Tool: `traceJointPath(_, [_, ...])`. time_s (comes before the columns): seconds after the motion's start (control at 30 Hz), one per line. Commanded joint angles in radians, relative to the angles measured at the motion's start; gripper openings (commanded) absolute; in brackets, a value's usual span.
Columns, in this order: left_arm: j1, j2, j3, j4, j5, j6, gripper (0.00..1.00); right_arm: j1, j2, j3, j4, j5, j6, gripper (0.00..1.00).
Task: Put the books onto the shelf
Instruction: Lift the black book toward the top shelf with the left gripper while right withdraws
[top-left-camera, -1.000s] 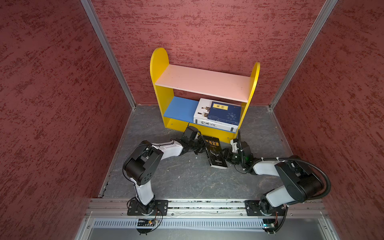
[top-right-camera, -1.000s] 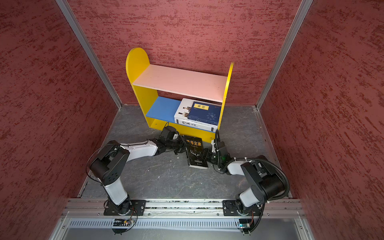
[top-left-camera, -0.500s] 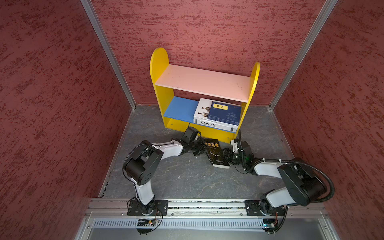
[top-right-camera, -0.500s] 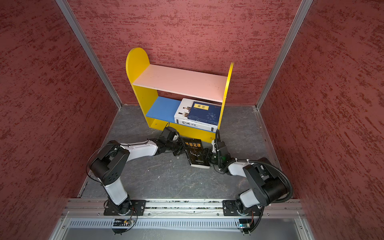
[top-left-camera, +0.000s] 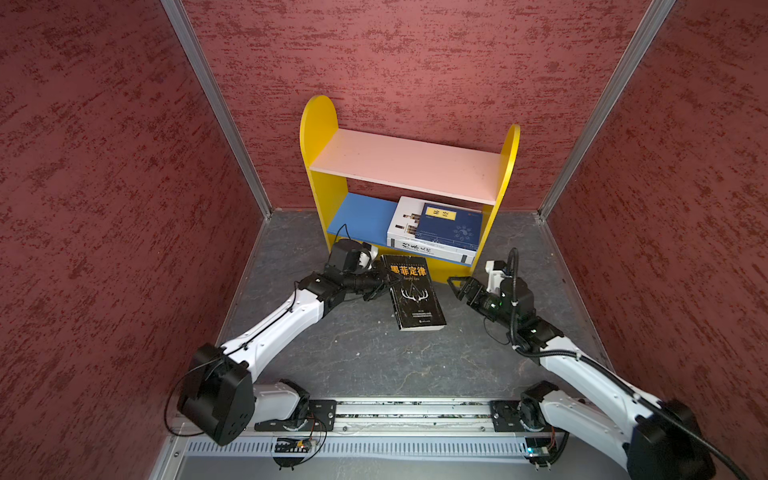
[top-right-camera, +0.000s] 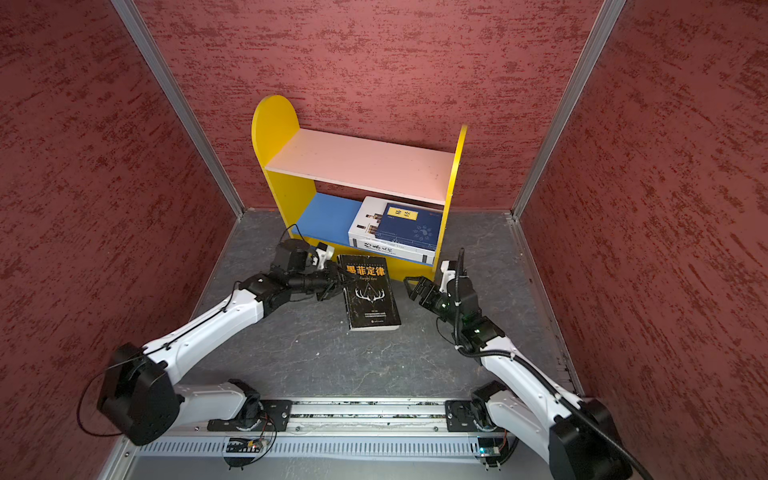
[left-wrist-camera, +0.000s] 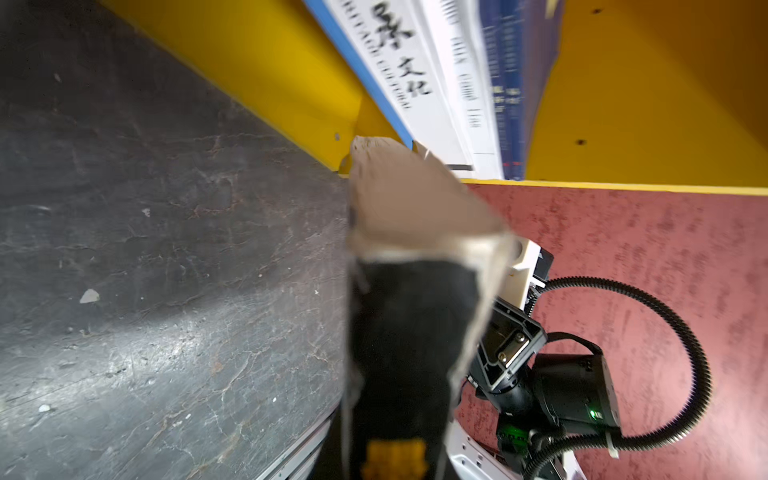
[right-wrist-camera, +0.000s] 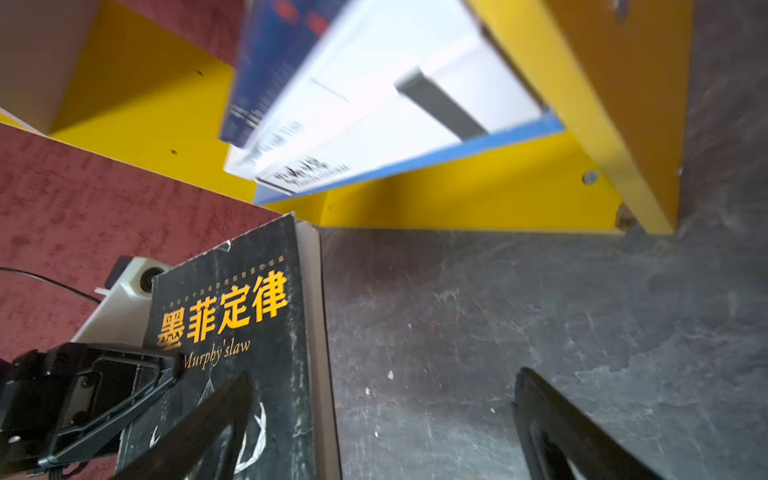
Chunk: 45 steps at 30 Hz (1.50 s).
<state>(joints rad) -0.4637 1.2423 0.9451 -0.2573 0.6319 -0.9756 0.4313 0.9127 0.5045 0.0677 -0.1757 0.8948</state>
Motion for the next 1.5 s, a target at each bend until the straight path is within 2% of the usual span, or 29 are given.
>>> traceJointPath(0.0, [0.073, -0.113, 0.063, -0.041, 0.128, 0.083, 0.00, 0.006, -0.104, 0.085, -0.189, 0.167, 0.002, 0.99])
traceJointPath(0.17, [0.212, -0.187, 0.188, -0.038, 0.163, 0.068, 0.00, 0.004, -0.175, 0.262, -0.341, 0.314, -0.050, 0.99])
traceJointPath(0.33, [0.276, -0.174, 0.258, 0.217, 0.179, -0.091, 0.00, 0.004, -0.167, 0.395, -0.297, 0.324, -0.072, 0.99])
traceJointPath(0.57, [0.278, -0.057, 0.446, 0.441, 0.016, -0.209, 0.00, 0.004, -0.116, 0.508, -0.178, 0.274, -0.090, 0.99])
traceJointPath(0.67, [0.268, 0.002, 0.535, 0.441, -0.110, -0.223, 0.00, 0.004, -0.103, 0.522, -0.110, 0.277, -0.112, 0.99])
traceJointPath(0.8, [0.227, 0.118, 0.682, 0.357, -0.256, -0.186, 0.00, 0.003, -0.075, 0.551, -0.059, 0.281, -0.152, 0.99])
traceJointPath(1.07, [0.068, 0.361, 0.987, 0.198, -0.526, -0.044, 0.00, 0.004, -0.012, 0.681, -0.102, 0.322, -0.280, 0.99])
traceJointPath(1.23, [-0.006, 0.473, 1.090, 0.145, -0.684, -0.047, 0.00, 0.003, 0.020, 0.749, -0.094, 0.385, -0.355, 0.99])
traceJointPath(1.47, [-0.109, 0.561, 1.146, 0.147, -0.827, -0.031, 0.00, 0.004, 0.075, 0.782, -0.007, 0.407, -0.441, 0.99])
